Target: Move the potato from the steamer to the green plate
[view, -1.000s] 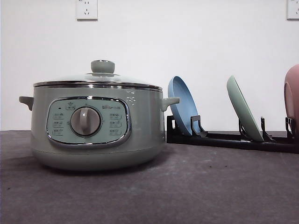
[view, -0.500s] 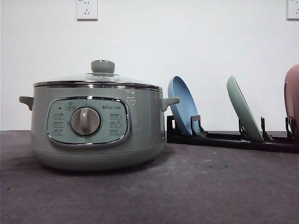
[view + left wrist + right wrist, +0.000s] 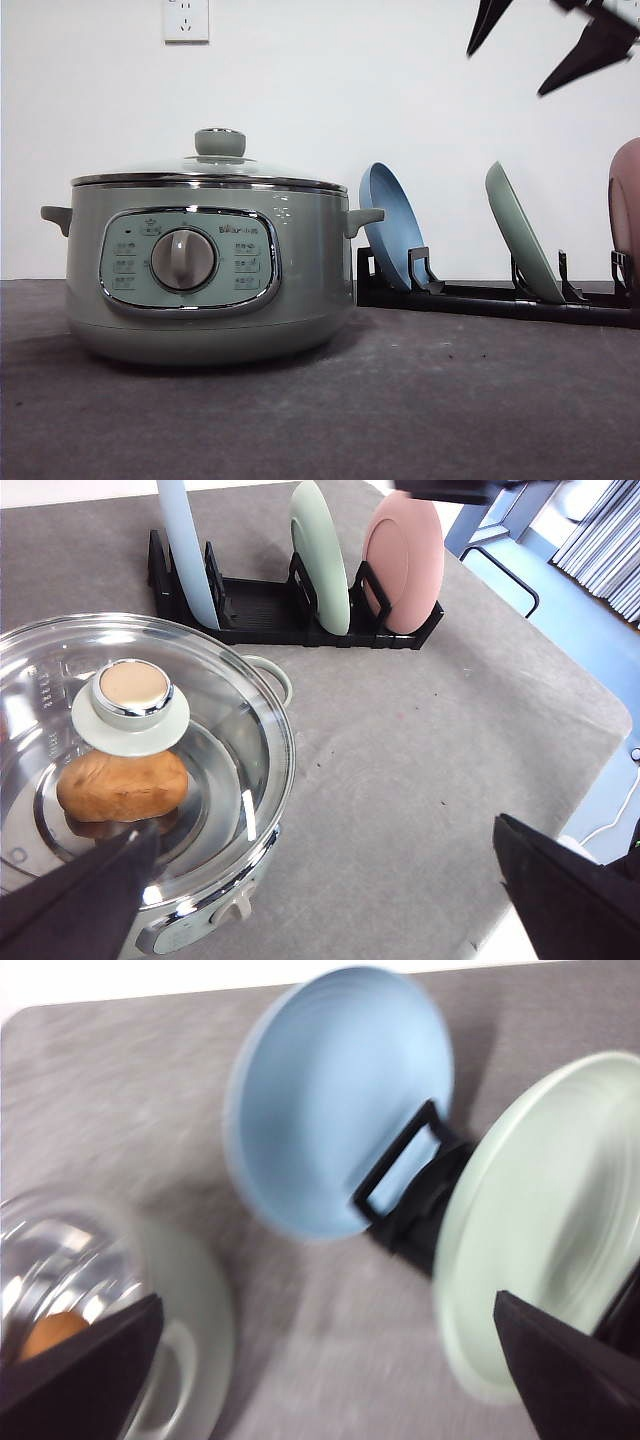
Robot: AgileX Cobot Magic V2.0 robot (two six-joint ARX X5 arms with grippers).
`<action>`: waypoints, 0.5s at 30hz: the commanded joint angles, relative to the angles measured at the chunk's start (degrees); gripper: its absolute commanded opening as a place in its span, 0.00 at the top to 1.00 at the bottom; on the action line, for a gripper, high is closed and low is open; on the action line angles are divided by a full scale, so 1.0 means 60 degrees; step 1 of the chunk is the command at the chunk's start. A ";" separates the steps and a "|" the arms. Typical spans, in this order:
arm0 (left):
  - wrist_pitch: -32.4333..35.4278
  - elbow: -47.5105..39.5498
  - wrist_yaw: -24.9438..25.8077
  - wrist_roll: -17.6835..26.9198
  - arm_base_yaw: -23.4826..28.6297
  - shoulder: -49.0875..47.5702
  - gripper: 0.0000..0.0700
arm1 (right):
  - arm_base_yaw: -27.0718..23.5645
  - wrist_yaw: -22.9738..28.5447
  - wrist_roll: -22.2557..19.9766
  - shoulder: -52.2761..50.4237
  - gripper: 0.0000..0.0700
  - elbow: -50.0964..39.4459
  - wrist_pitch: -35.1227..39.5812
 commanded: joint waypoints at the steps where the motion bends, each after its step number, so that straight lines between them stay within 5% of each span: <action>1: 0.0066 0.0266 0.0047 0.0091 -0.0036 0.0055 0.00 | -0.0045 -0.0003 0.0294 0.0644 0.01 0.0591 0.0117; 15: 0.0046 0.0266 0.0047 0.0087 -0.0036 0.0212 0.00 | -0.0246 0.0278 0.0793 0.3256 0.04 0.1822 0.0871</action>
